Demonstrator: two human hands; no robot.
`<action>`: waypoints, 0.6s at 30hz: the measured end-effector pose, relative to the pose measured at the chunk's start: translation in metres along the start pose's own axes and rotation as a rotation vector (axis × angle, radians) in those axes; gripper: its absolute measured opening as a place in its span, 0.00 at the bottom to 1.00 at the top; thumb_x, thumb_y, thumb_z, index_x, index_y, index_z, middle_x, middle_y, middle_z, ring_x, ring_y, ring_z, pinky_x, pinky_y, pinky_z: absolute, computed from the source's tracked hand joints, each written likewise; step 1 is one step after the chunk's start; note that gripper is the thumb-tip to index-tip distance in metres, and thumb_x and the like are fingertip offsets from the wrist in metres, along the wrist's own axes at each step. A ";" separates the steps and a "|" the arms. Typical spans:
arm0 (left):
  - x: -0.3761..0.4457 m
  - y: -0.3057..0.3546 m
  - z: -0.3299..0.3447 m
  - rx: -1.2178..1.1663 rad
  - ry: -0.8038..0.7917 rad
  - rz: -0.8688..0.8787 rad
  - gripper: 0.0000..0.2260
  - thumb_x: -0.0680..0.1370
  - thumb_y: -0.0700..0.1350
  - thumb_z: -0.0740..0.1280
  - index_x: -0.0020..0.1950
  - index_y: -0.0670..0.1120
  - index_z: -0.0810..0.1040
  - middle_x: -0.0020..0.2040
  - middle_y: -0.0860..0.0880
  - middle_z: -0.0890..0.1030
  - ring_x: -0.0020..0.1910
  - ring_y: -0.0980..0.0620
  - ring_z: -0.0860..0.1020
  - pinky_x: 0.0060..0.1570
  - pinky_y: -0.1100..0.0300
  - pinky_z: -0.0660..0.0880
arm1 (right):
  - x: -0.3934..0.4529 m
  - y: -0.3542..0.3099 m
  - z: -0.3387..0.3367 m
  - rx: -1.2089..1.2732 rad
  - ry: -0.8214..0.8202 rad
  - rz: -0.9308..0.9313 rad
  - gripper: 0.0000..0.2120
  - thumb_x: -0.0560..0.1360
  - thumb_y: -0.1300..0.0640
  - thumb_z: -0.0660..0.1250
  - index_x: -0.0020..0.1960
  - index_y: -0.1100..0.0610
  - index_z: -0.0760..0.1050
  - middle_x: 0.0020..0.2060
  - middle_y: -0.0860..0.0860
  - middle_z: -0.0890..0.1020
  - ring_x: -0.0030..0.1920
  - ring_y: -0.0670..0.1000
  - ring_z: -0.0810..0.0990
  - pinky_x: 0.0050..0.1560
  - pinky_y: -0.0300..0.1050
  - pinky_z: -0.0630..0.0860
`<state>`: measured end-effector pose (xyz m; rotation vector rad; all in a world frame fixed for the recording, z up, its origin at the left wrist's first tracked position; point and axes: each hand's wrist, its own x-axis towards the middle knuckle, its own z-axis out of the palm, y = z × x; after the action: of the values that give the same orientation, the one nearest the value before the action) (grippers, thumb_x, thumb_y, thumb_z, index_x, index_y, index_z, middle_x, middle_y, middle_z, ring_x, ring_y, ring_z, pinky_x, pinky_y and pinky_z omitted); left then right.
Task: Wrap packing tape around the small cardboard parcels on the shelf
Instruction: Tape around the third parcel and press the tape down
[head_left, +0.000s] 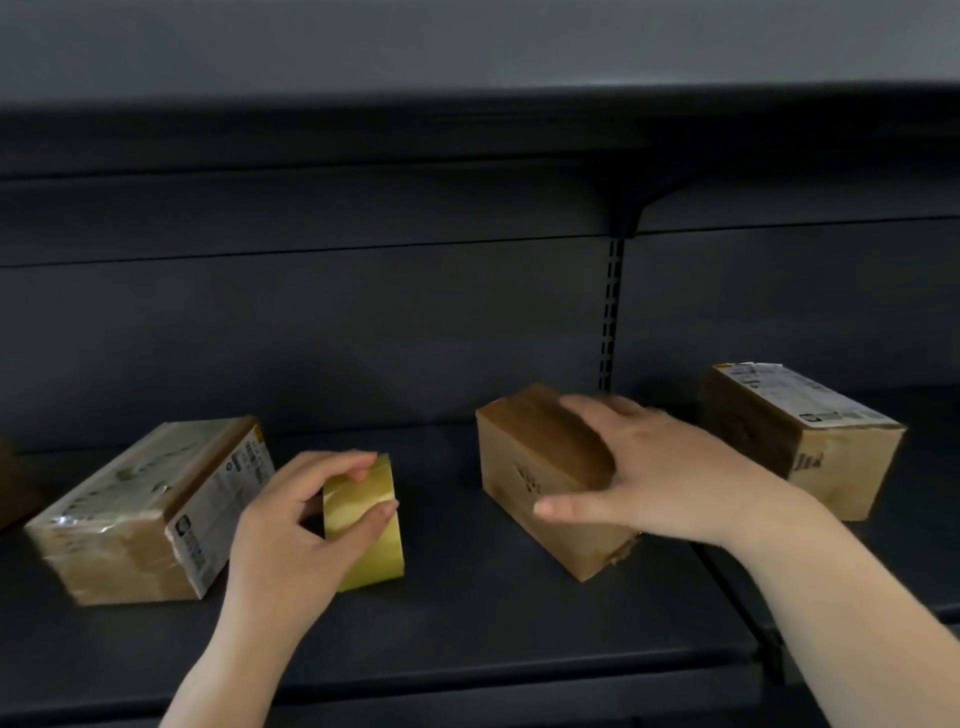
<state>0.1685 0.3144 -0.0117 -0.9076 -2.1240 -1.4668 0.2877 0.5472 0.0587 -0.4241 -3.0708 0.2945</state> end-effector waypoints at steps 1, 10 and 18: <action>0.000 0.000 0.000 0.001 0.001 -0.001 0.26 0.66 0.37 0.75 0.49 0.68 0.76 0.49 0.64 0.78 0.50 0.69 0.75 0.46 0.79 0.69 | 0.003 -0.001 0.003 -0.087 -0.016 -0.014 0.50 0.60 0.22 0.57 0.75 0.40 0.42 0.76 0.46 0.51 0.73 0.54 0.59 0.69 0.51 0.65; 0.002 -0.002 0.001 -0.018 0.011 0.003 0.21 0.71 0.33 0.69 0.46 0.62 0.79 0.51 0.64 0.78 0.51 0.70 0.75 0.47 0.79 0.69 | 0.015 0.006 0.027 0.240 0.195 0.110 0.37 0.67 0.25 0.51 0.72 0.41 0.56 0.62 0.47 0.74 0.57 0.51 0.75 0.55 0.49 0.75; 0.007 0.001 0.005 -0.037 0.072 -0.031 0.16 0.73 0.37 0.69 0.43 0.61 0.80 0.46 0.68 0.80 0.48 0.69 0.77 0.46 0.77 0.71 | -0.001 0.009 0.046 0.584 0.221 0.279 0.30 0.66 0.26 0.48 0.59 0.43 0.66 0.48 0.46 0.72 0.48 0.48 0.72 0.51 0.54 0.78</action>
<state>0.1645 0.3214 -0.0083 -0.8250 -2.0745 -1.5350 0.2883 0.5472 0.0113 -0.7760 -2.5393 1.0326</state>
